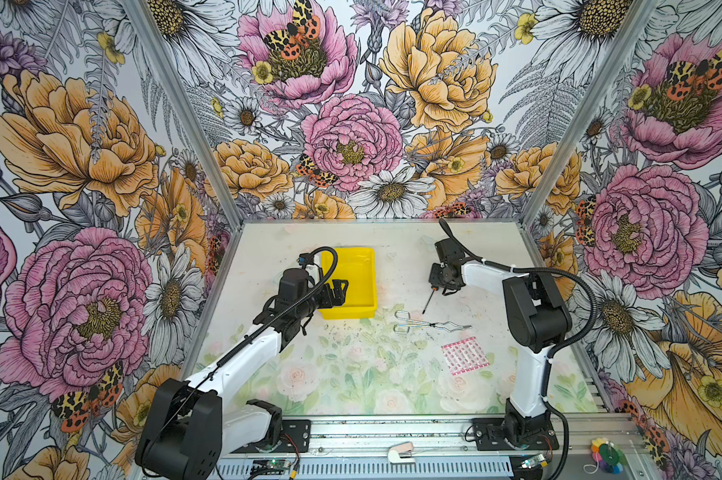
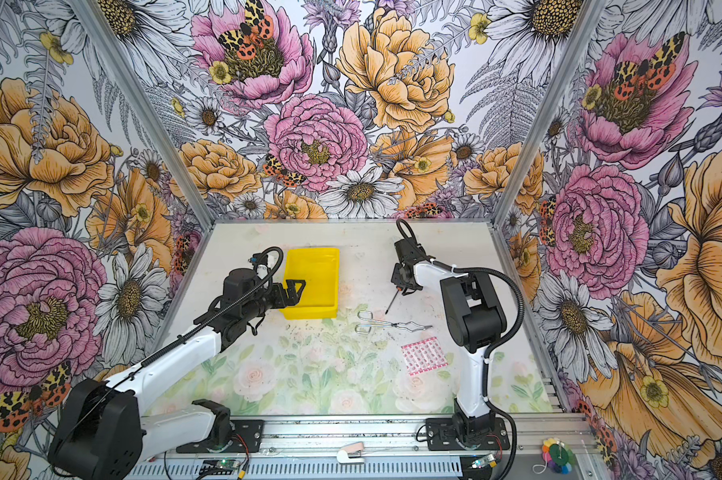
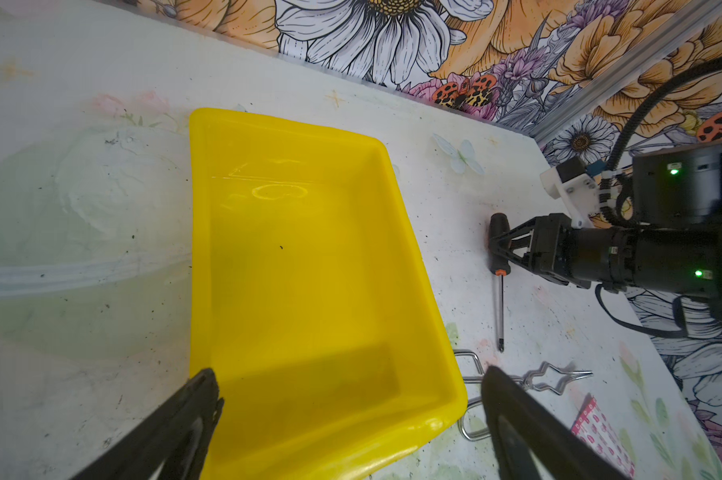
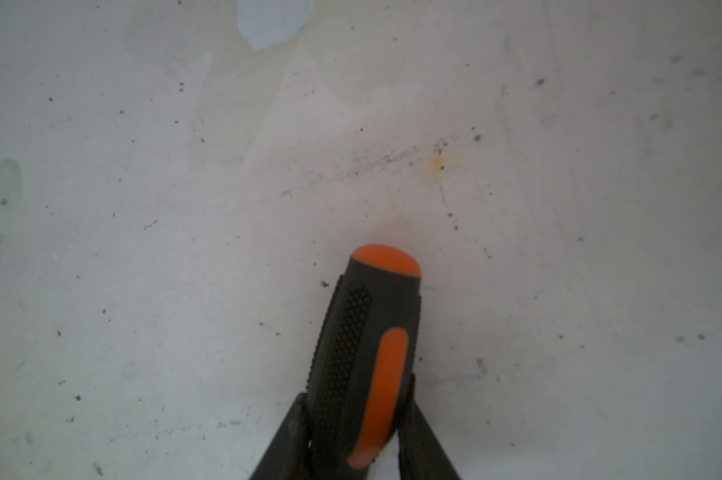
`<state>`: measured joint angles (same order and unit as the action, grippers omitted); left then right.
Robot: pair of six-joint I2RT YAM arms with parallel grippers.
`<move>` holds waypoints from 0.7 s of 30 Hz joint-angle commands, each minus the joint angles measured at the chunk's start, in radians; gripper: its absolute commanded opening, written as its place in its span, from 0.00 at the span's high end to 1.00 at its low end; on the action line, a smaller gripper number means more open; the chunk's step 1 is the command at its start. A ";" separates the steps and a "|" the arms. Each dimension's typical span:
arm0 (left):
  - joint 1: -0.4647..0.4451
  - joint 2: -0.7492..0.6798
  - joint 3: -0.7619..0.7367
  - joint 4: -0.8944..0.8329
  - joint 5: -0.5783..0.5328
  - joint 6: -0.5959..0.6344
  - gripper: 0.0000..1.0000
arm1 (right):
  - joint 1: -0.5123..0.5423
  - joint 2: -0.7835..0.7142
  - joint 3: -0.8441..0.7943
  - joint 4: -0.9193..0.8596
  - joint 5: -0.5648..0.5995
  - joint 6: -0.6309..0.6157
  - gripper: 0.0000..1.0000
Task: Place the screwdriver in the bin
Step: 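Lower the right gripper and close it on the screwdriver handle, then carry the screwdriver with the right gripper over the yellow bin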
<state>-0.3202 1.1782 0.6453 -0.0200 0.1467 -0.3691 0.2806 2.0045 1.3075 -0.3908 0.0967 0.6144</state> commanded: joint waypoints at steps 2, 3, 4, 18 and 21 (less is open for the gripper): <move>0.025 -0.037 -0.030 0.005 -0.016 -0.026 0.01 | 0.009 0.031 0.019 -0.007 0.003 -0.009 0.84; 0.031 -0.042 -0.034 0.003 -0.016 -0.029 0.01 | 0.012 0.030 0.020 -0.006 0.001 -0.013 0.88; 0.038 -0.049 -0.040 0.003 -0.015 -0.033 0.01 | 0.014 0.029 0.023 -0.007 0.001 -0.015 0.91; 0.156 -0.152 -0.110 -0.031 -0.025 -0.033 0.01 | 0.126 -0.144 0.087 -0.006 -0.052 -0.024 1.00; 0.163 -0.147 -0.108 -0.037 -0.040 -0.033 0.01 | 0.160 -0.155 0.122 -0.005 -0.075 0.003 1.00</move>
<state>-0.1665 1.0424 0.5476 -0.0437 0.1364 -0.3950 0.4194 1.9007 1.3769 -0.4152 0.0498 0.5961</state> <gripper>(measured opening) 0.986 0.246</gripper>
